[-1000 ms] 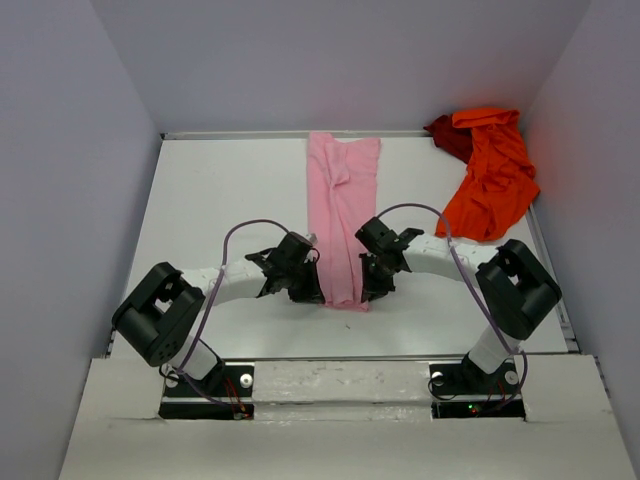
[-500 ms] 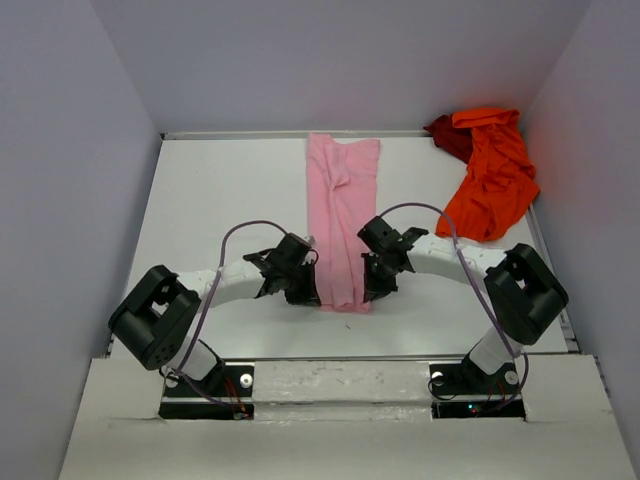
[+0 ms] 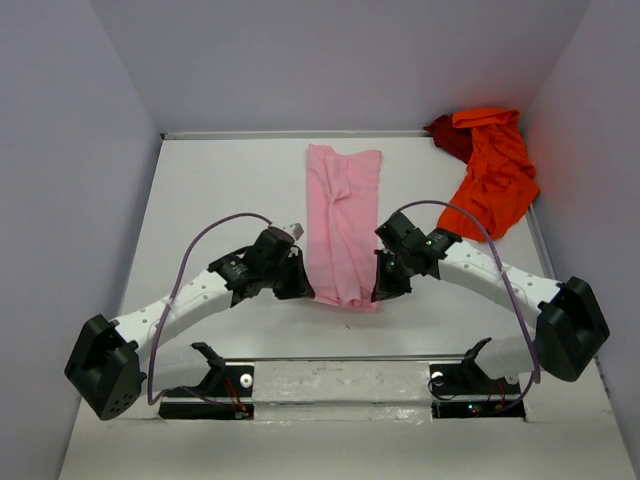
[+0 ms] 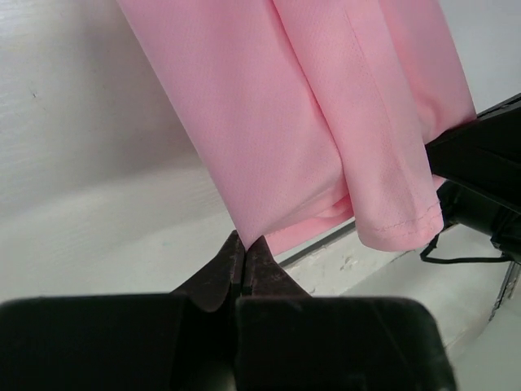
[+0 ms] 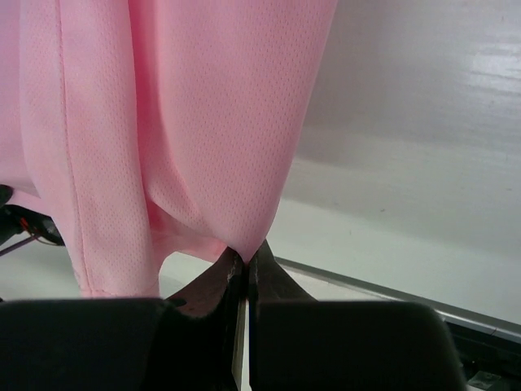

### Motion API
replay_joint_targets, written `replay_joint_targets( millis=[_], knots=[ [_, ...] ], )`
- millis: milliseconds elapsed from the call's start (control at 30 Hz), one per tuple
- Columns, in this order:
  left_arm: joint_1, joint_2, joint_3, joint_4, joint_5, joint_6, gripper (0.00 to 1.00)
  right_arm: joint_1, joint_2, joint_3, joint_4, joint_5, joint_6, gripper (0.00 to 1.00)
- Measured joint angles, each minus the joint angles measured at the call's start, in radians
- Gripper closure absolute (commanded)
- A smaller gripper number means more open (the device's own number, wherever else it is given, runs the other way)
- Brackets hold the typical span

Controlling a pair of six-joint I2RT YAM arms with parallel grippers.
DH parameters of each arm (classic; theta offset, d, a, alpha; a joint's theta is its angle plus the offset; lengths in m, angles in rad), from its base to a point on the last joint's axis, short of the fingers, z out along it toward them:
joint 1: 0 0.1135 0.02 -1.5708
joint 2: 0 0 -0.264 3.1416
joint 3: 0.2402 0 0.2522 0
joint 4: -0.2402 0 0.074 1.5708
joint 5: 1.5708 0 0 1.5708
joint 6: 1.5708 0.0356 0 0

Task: Fold and stack the t-shirts
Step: Fold the rectangle-folded T-shirt at the center of the board.

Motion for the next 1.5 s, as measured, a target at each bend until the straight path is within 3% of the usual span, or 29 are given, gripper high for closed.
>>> replay_joint_targets(
  millis=[267,667,1067,1500],
  knots=[
    [-0.005,-0.046,0.025,-0.076,-0.017,-0.012,1.00,0.000,-0.029,0.039,-0.064,0.006,0.000,1.00],
    [0.011,0.175,0.265,-0.099,-0.089,0.054,1.00,-0.001,0.245,0.392,-0.101,0.154,-0.059,1.00],
    [0.190,0.214,0.333,-0.108,-0.112,0.141,1.00,-0.051,0.293,0.462,-0.115,0.299,-0.068,1.00],
    [0.227,0.320,0.388,-0.066,-0.121,0.171,1.00,-0.071,0.414,0.610,-0.113,0.388,-0.089,1.00]
  ],
)
